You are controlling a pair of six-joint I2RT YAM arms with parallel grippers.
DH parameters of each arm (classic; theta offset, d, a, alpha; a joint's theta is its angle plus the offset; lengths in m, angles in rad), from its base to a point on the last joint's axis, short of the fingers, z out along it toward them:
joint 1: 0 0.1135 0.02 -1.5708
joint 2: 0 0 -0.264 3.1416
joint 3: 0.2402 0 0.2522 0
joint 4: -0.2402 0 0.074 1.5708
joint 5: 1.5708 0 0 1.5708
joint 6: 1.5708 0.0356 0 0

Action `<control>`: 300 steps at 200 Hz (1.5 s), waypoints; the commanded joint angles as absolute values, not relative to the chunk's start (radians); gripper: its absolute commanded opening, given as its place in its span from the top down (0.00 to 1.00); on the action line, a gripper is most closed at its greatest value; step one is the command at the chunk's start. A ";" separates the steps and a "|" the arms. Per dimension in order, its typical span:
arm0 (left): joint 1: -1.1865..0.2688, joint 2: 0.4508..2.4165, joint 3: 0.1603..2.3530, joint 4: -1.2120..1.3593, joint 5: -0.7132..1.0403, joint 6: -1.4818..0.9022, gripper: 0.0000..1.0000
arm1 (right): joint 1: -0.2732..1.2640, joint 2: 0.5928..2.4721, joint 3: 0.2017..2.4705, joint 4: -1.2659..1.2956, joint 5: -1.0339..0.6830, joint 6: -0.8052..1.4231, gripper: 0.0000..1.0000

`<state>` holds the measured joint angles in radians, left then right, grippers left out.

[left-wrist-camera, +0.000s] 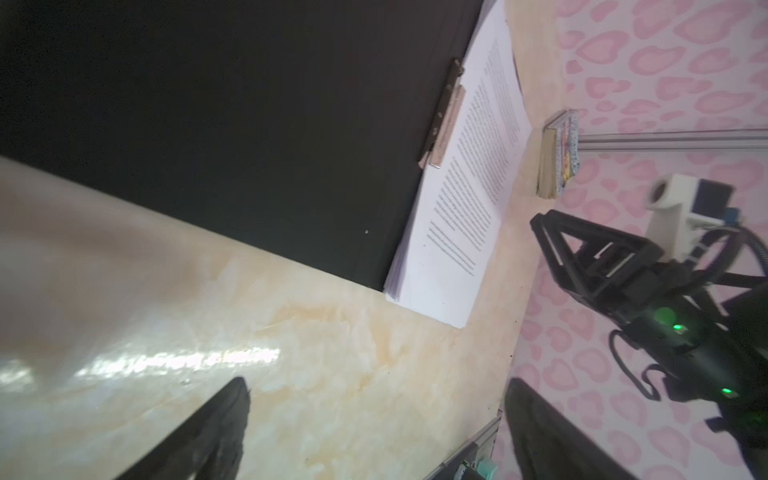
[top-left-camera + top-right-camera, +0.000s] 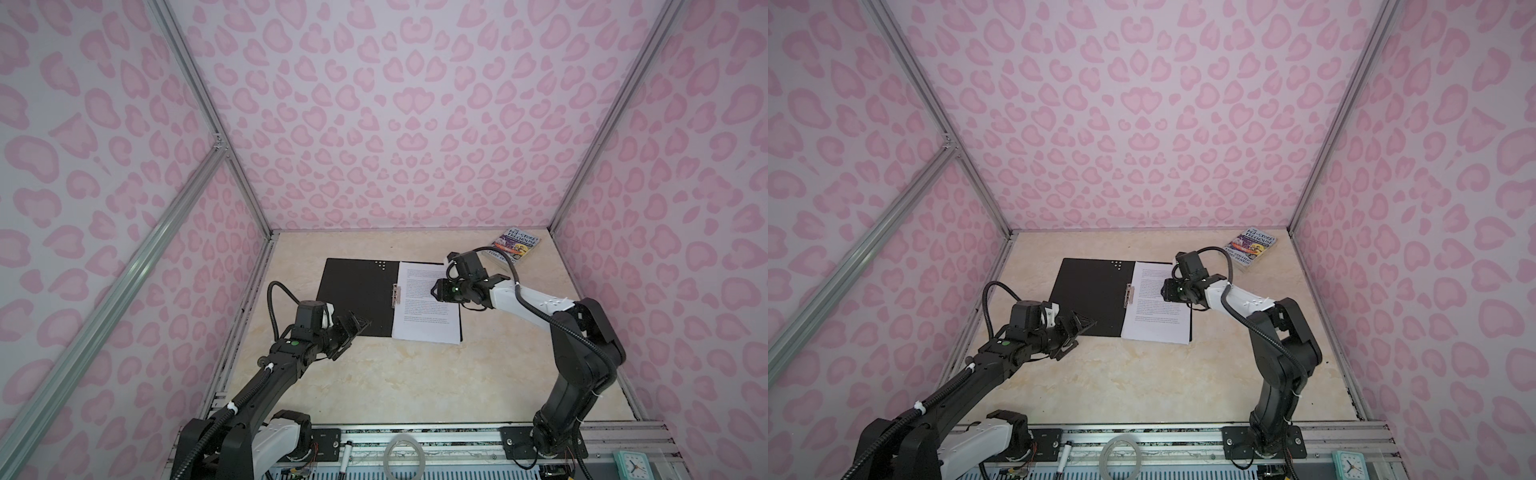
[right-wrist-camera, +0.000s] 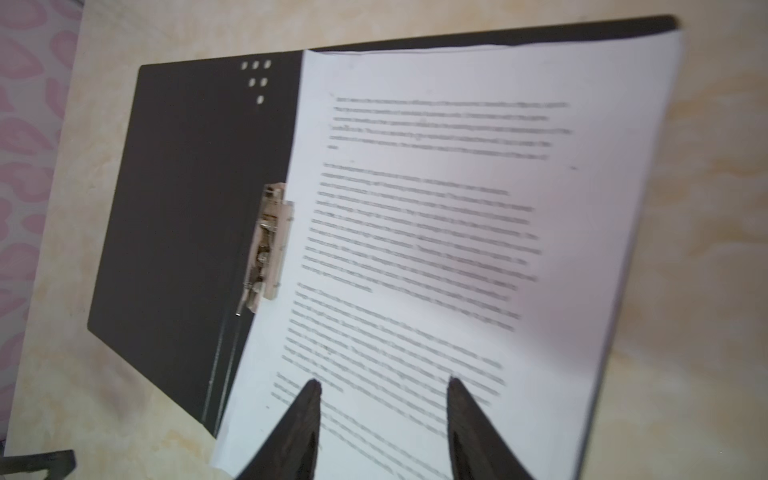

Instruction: Put the files into the folder

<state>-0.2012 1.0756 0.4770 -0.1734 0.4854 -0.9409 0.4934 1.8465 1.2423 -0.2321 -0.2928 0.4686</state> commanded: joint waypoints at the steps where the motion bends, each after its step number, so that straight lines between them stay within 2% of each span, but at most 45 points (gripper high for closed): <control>1: -0.201 1.078 0.440 -0.105 0.445 -0.964 0.03 | 0.563 1.961 1.369 -0.308 -0.253 0.497 0.54; 21: -0.200 1.095 0.410 -0.055 0.452 -0.990 0.03 | 0.624 2.097 1.570 -0.384 -0.208 0.517 0.55; 44: -0.200 1.127 0.347 0.093 0.495 -1.060 0.03 | 0.664 2.229 1.753 -0.476 -0.162 0.540 0.61; 85: -0.201 1.120 0.266 0.256 0.470 -1.153 0.03 | 0.707 2.353 1.921 -0.599 -0.095 0.572 0.68; 123: -0.201 1.037 0.259 0.224 0.423 -1.151 0.04 | 0.719 2.400 1.978 -0.644 -0.067 0.578 0.70; 149: -0.200 1.010 0.259 0.197 0.410 -1.141 0.04 | 0.727 2.436 2.025 -0.684 -0.047 0.578 0.77; 214: -0.216 1.093 0.246 0.277 0.431 -1.166 0.04 | 0.736 2.521 2.147 -0.806 0.023 0.604 0.89; 253: -0.254 1.151 0.199 0.387 0.404 -1.239 0.04 | 0.731 2.493 2.148 -0.799 -0.005 0.647 0.97; 300: -0.346 1.163 0.185 0.455 0.302 -1.302 0.03 | 0.713 2.418 2.120 -0.756 -0.069 0.705 1.00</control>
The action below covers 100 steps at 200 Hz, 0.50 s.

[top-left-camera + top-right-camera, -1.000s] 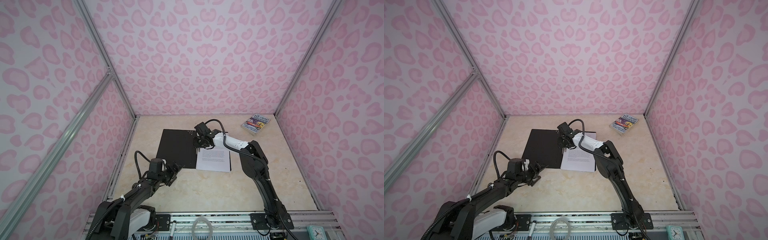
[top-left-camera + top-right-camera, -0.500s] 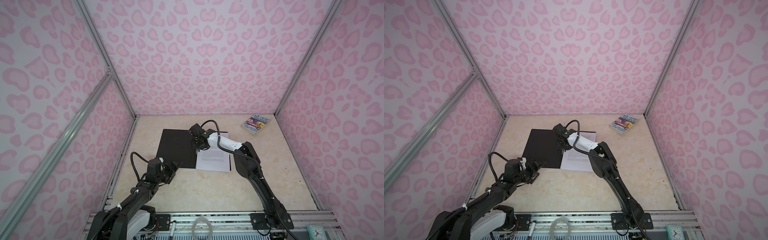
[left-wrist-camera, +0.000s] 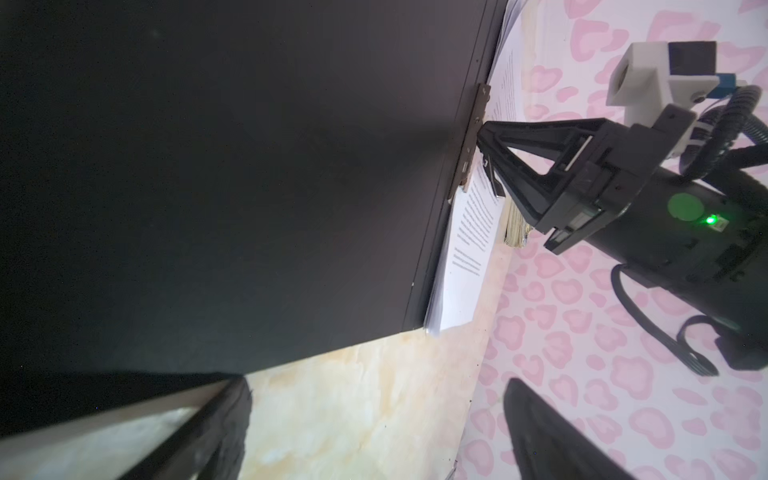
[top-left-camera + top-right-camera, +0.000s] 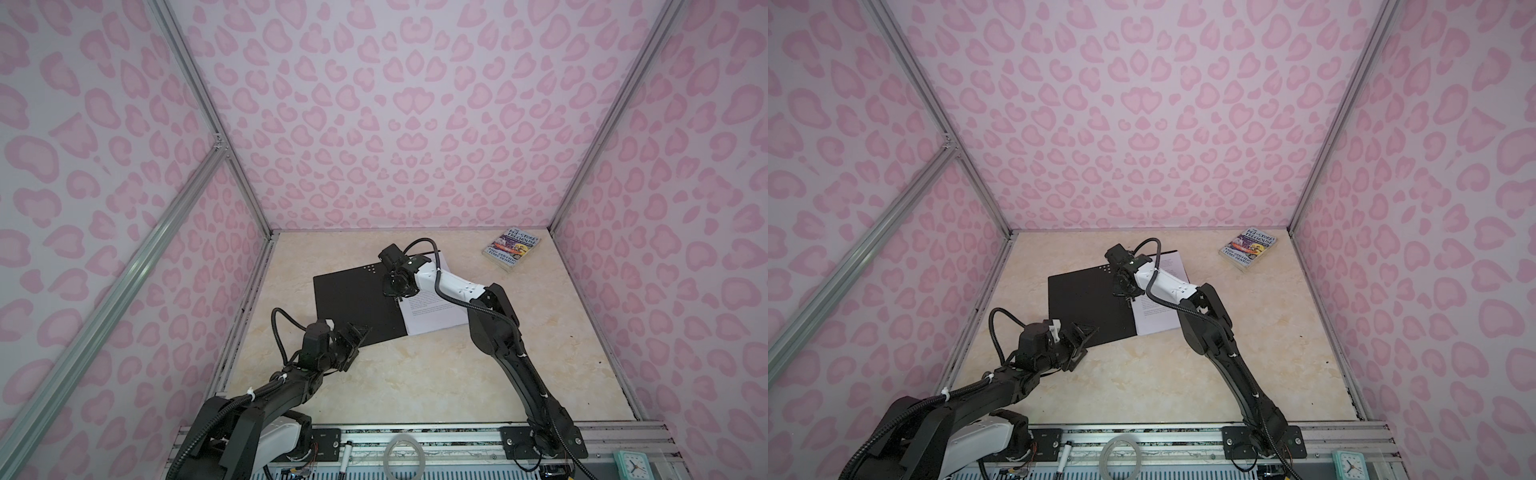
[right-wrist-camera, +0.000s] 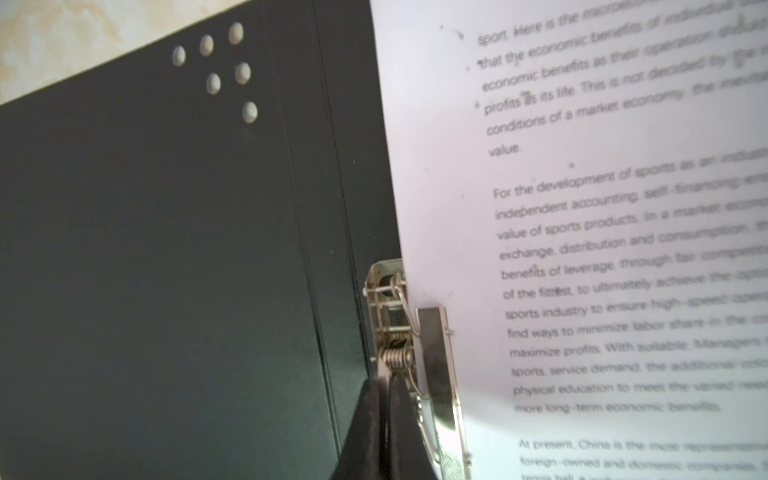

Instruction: Put the files into the folder

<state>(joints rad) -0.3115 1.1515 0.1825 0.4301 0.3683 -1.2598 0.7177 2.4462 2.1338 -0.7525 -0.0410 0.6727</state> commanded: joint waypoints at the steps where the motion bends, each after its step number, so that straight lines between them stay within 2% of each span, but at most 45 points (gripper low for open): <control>1: -0.347 1.164 0.186 0.455 0.302 -1.302 0.03 | 0.713 2.416 2.119 -0.755 -0.071 0.706 1.00; 47: -0.378 1.187 0.208 0.491 0.305 -1.306 0.04 | 0.695 2.365 2.069 -0.731 -0.068 0.731 1.00; 100: -0.530 1.219 0.216 0.563 0.248 -1.370 0.03 | 0.646 2.337 2.003 -0.676 -0.122 0.794 1.00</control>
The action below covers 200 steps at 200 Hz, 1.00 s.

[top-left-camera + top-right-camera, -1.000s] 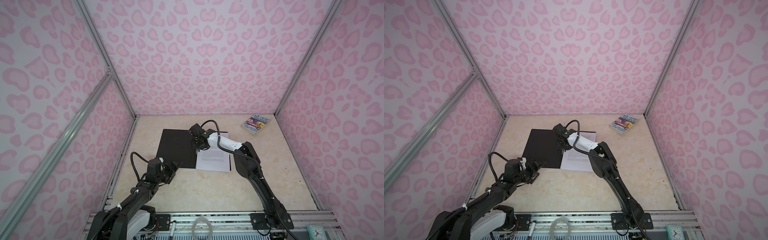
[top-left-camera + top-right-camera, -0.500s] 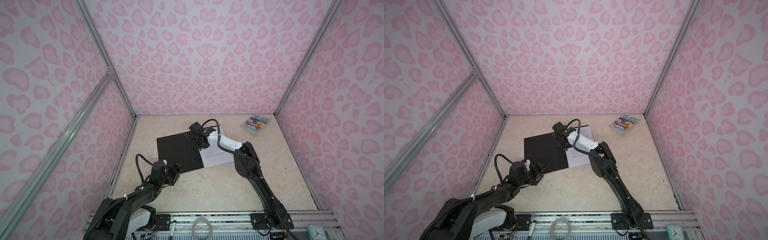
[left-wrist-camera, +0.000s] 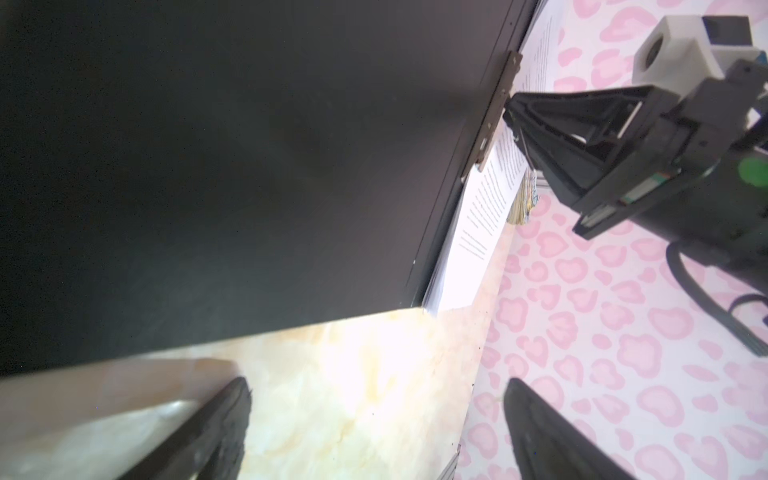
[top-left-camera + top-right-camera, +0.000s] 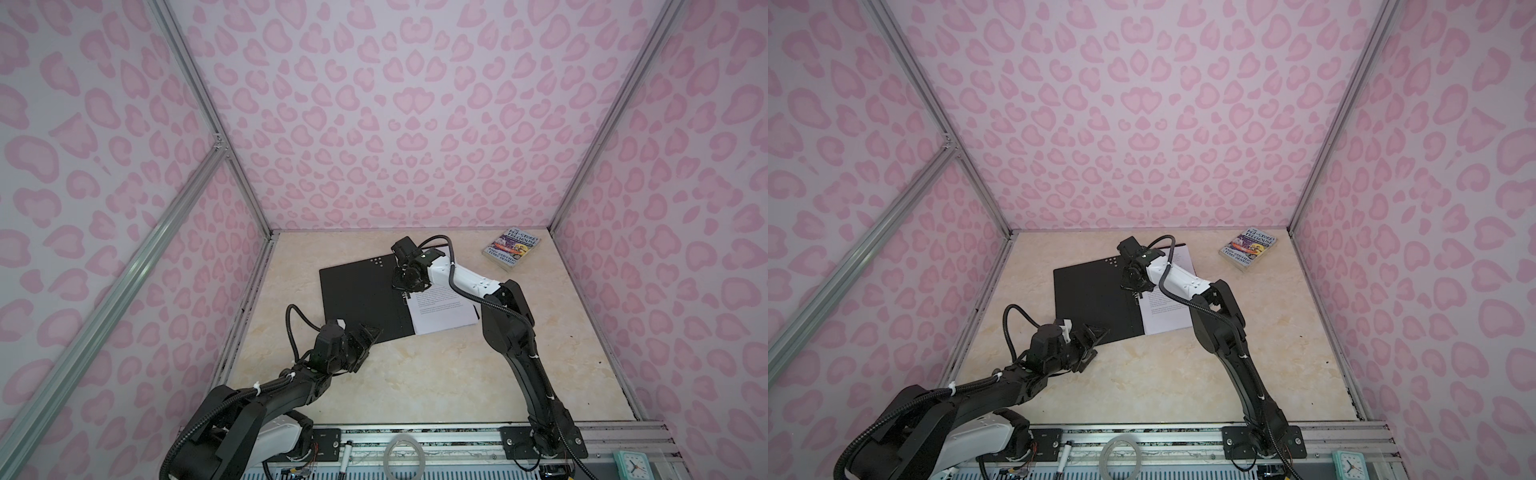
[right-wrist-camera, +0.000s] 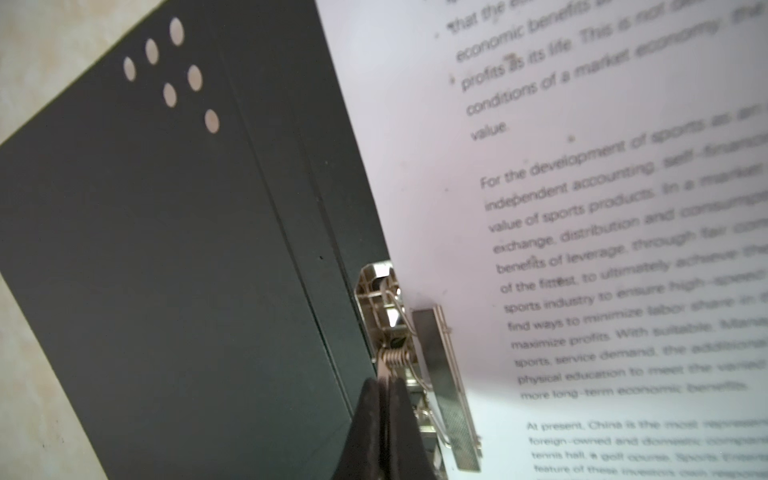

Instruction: Put the files into the folder

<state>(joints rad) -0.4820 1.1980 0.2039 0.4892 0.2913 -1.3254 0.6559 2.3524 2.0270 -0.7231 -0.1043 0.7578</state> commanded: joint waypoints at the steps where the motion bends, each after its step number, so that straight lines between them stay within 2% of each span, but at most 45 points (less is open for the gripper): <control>1: -0.533 1.219 0.216 0.566 0.247 -1.371 0.04 | 0.646 2.336 2.002 -0.675 -0.124 0.795 1.00; 108: -0.643 1.483 0.261 0.851 0.151 -1.387 0.03 | 0.565 2.259 1.919 -0.639 -0.265 0.884 1.00; 200: -0.690 1.411 0.246 0.858 0.098 -1.328 0.03 | 0.541 2.200 1.865 -0.607 -0.261 0.883 1.00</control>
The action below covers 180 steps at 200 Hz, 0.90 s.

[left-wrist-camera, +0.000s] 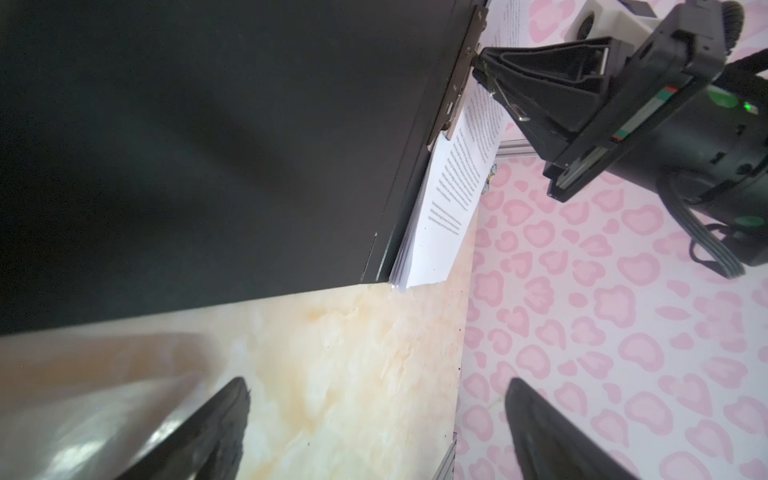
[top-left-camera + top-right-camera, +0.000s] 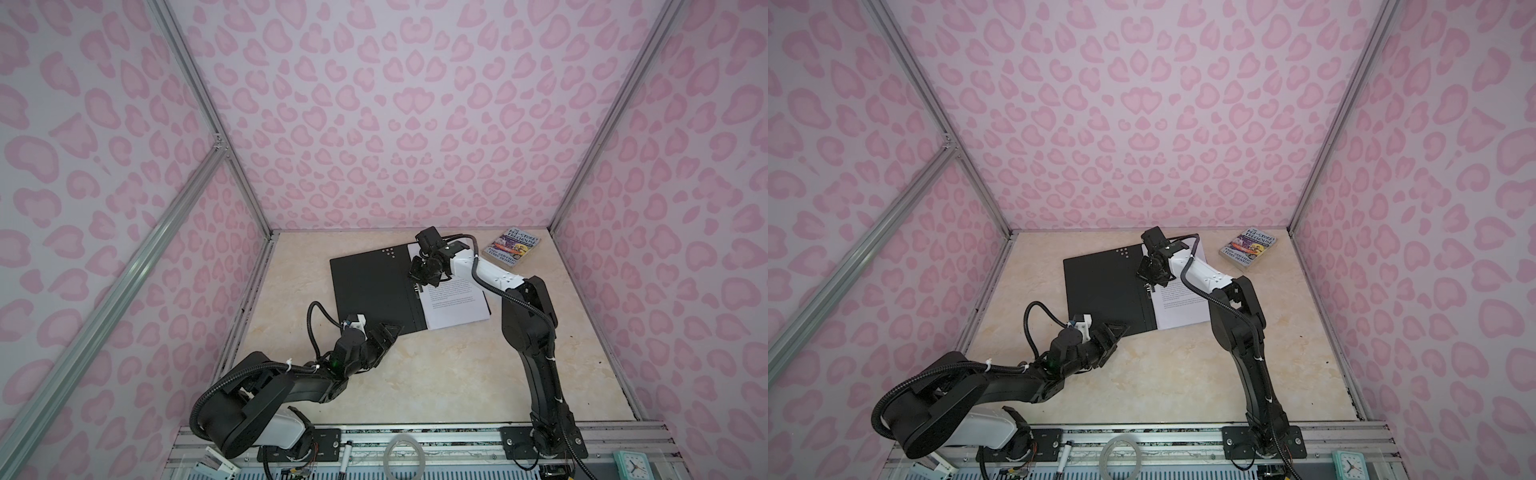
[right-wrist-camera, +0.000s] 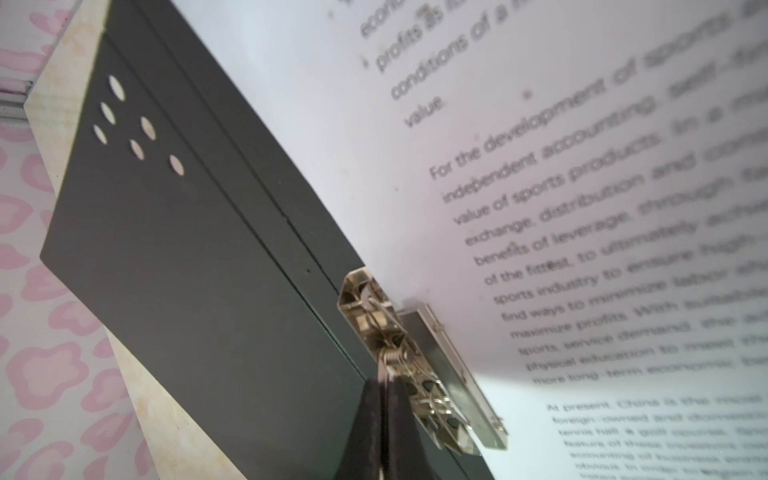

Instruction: Put the files into the folder

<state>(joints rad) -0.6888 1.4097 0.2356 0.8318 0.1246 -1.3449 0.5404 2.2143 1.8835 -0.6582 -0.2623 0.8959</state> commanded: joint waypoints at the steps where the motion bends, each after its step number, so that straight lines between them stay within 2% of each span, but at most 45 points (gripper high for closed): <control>1: -0.690 1.413 0.246 0.860 0.100 -1.328 0.03 | 0.541 2.200 1.864 -0.607 -0.261 0.882 1.00; 34: -0.690 1.406 0.253 0.850 0.101 -1.325 0.03 | 0.538 2.216 1.796 -0.553 -0.297 0.886 1.00; 82: -0.689 1.260 0.246 0.743 0.083 -1.256 0.02 | 0.528 2.240 1.769 -0.545 -0.282 0.843 1.00; 114: -0.673 1.156 0.370 0.446 0.061 -1.136 0.02 | 0.524 2.235 1.744 -0.506 -0.288 0.836 0.90; 137: -0.606 1.135 0.393 0.388 0.076 -1.111 0.03 | 0.517 2.238 1.738 -0.490 -0.304 0.837 0.88; 180: -0.482 1.203 0.439 0.345 0.193 -1.066 0.03 | 0.512 2.225 1.732 -0.468 -0.325 0.822 0.80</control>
<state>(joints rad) -0.5121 1.1732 0.4175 0.4007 0.1261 -1.1172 0.5133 2.2292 1.7428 -0.5102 -0.3061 0.8425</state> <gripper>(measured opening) 0.972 0.176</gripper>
